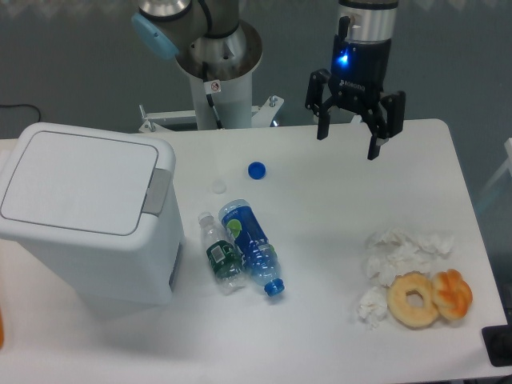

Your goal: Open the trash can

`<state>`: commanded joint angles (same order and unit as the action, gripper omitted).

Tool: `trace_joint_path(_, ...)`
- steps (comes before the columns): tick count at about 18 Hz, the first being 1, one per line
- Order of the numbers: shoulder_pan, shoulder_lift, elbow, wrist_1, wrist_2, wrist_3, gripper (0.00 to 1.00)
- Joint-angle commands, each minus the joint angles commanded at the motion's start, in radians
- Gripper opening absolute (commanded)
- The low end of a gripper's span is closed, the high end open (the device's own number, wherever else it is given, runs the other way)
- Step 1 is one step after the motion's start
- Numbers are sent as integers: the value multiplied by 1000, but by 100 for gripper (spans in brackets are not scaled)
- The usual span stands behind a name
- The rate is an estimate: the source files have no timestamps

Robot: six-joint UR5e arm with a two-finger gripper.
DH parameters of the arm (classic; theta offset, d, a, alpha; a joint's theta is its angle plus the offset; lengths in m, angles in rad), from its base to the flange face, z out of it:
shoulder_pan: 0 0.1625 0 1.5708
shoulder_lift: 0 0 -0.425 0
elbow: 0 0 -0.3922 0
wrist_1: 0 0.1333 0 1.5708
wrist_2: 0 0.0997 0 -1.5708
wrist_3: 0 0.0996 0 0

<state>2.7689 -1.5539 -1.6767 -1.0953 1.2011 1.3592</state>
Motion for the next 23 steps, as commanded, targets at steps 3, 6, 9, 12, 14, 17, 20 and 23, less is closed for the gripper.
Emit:
trace_joint_path(3,-14,0,5,-2,-2,-44,100)
trace_joint_path(6,-37,-3,26,9,-32,-223,100)
trace_joint_path(9,-58,-20,46,38,-60,-394,100)
trace_joint_path(12,-101,-40,57,90,-61,-497,100)
trace_joint_path(14,-121,-55,83,97,-61,-601,100)
trace_joint_path(17,-166,-80,118,97,-60,-733,100)
trace_joint_path(20,-178,-80,120,101,-61,-843,100)
trace_joint_path(23,-207,-81,120,110,-61,-905,100)
